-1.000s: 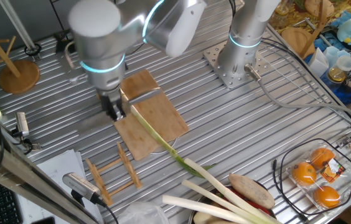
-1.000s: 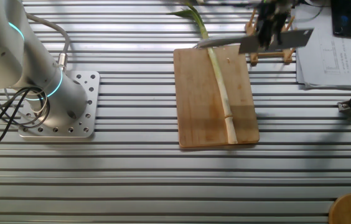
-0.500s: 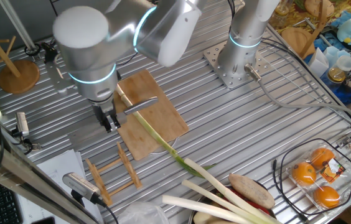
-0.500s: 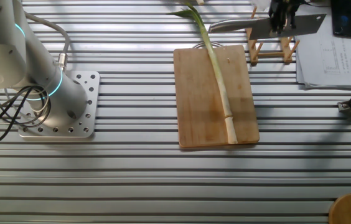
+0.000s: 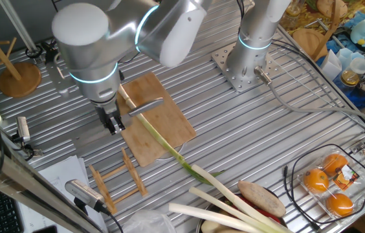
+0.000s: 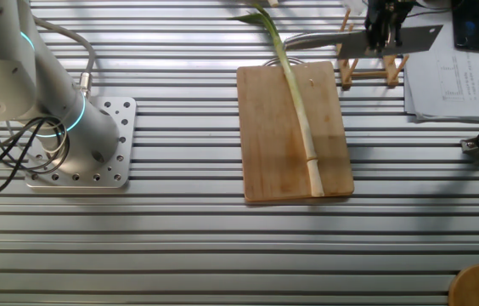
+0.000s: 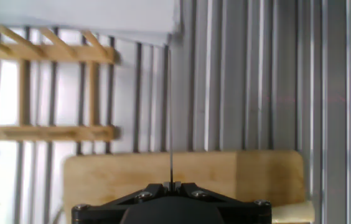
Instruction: Chop the scallions
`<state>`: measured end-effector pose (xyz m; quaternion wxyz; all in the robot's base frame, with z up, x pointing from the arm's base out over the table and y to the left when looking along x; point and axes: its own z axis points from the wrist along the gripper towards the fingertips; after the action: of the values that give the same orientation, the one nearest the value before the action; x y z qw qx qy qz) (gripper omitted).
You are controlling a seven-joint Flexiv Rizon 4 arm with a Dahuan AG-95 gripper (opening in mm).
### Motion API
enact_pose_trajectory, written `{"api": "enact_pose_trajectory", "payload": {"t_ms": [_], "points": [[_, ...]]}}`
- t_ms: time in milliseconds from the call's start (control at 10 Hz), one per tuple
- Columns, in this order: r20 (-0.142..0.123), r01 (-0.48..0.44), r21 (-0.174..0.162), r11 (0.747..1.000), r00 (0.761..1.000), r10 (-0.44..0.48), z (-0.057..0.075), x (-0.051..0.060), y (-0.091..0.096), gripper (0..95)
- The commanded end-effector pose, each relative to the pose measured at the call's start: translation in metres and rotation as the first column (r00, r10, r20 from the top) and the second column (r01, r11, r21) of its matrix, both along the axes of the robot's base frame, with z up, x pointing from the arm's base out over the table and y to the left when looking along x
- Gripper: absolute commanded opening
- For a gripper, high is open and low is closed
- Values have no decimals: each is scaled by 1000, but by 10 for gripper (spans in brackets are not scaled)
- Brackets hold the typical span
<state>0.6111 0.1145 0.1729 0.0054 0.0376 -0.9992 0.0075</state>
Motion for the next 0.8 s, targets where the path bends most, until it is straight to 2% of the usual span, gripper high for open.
{"api": "enact_pose_trajectory", "payload": {"t_ms": [100, 200, 300, 400, 500, 600, 700, 800], "points": [[-31, -56, 14, 998, 998, 57, -17, -16, -24, 0], [-44, -62, 34, 998, 997, 63, -27, -28, -37, 0], [-43, -77, 43, 996, 996, 79, -31, -42, -45, 0], [-45, -87, 43, 995, 995, 89, -34, -50, -49, 0], [-82, -84, 51, 995, 993, 88, -44, -72, -54, 0], [-86, -70, 57, 996, 993, 75, -51, -84, -49, 0], [-86, -67, 55, 996, 994, 72, -54, -88, -47, 0], [-73, -50, 46, 998, 996, 53, -64, -105, -41, 0]]}}
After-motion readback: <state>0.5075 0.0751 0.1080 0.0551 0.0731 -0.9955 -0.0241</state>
